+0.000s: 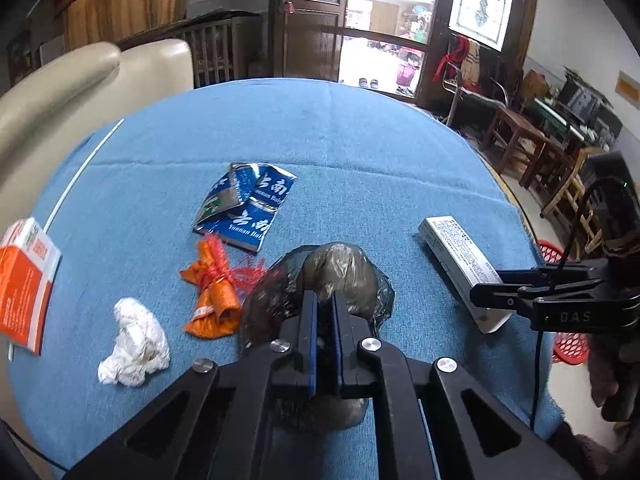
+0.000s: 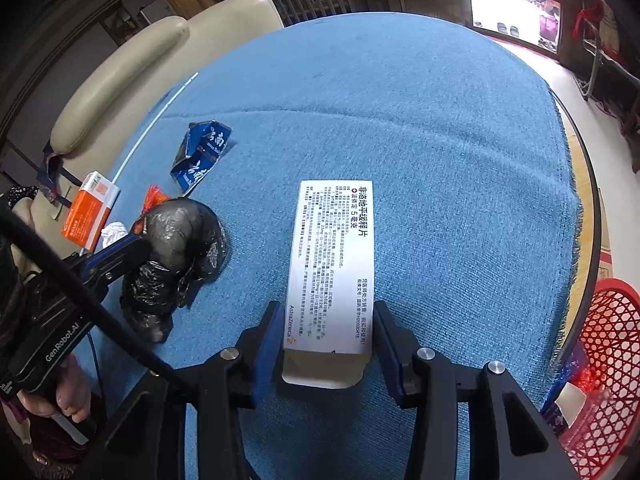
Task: Collect trash
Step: 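Close the left gripper on the black plastic bag while the right lifts the white box, then carry the black bag and white box toward the red basket with both grippers, then open both grippers over the red basket to drop the bag and box, then bring both tools back over the table toward the remaining trash, then move the right gripper to the orange mesh bag and close on it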
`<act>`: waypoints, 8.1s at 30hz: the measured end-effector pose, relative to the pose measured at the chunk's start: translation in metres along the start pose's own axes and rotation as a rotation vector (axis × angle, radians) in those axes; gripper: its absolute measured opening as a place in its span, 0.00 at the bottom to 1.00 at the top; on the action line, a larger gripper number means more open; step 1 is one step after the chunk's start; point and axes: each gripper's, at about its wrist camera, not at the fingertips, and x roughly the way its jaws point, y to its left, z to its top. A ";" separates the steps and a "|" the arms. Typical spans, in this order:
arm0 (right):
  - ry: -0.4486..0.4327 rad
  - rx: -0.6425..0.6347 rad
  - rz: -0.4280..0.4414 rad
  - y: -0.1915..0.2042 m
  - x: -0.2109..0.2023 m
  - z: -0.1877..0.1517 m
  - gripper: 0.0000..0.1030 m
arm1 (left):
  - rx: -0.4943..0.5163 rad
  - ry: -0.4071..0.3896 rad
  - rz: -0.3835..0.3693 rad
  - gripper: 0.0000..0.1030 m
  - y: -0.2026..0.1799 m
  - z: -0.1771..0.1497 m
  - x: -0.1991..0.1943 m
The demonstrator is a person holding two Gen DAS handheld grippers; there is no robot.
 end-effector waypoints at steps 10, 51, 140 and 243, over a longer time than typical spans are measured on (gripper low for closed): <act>-0.040 -0.002 0.050 0.000 -0.018 -0.013 0.46 | -0.106 -0.023 -0.023 0.06 0.014 -0.010 -0.036; -0.216 0.136 0.227 -0.079 -0.089 -0.065 0.45 | -0.025 0.115 0.045 0.36 -0.058 0.016 0.002; -0.558 0.359 0.062 -0.219 -0.213 -0.146 0.46 | 0.356 0.111 -0.201 0.36 -0.293 0.049 -0.046; 0.028 -0.214 0.234 0.164 0.089 0.066 0.40 | -0.504 0.059 0.249 0.64 0.141 -0.078 -0.082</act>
